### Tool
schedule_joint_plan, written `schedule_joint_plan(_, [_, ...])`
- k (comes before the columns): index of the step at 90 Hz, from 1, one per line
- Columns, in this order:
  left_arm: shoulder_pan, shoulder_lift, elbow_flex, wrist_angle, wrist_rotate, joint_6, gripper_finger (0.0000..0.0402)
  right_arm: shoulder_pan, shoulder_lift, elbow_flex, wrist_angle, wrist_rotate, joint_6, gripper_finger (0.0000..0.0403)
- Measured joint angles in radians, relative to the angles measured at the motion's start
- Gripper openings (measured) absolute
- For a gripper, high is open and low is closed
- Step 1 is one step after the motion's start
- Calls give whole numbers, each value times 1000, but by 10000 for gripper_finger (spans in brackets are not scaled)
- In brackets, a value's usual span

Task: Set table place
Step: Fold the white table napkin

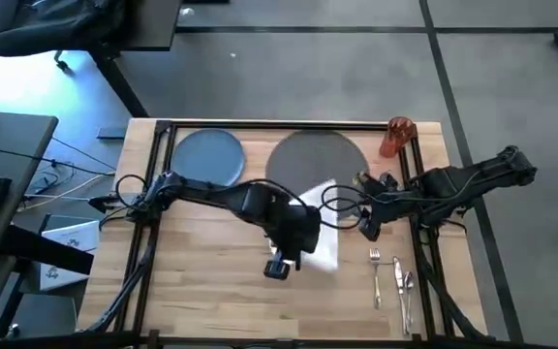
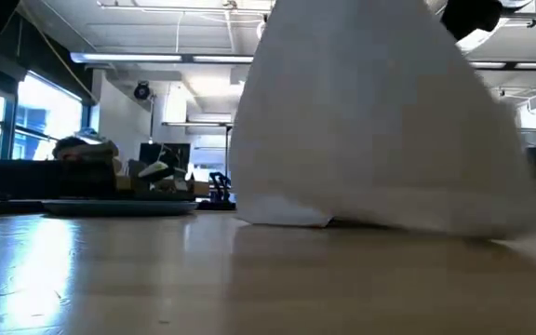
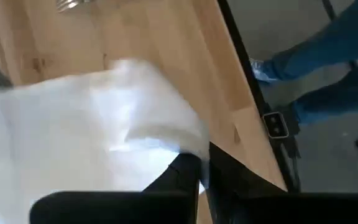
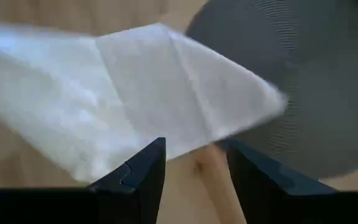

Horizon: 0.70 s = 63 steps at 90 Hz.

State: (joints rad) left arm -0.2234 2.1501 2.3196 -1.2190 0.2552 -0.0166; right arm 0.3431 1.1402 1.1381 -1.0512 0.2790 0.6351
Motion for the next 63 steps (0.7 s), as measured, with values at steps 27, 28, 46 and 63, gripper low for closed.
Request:
schedule_joint_plan(27, [3, 15, 1, -87, -5, 124, 0, -24, 1, -333, 539, -387, -194, 181])
schedule_joint_plan(28, [1, 16, -1, -92, -5, 126, 0, -24, 1, -348, 570, -401, -192, 183])
schedule_joint_plan(46, [-48, 23, -76, -98, -1, 141, 0, 3, 33, -577, 1024, -507, -118, 221])
schedule_joint_plan(63, [-122, 25, -212, -46, -38, 107, 0, 47, 157, -638, 1215, -474, -144, 228])
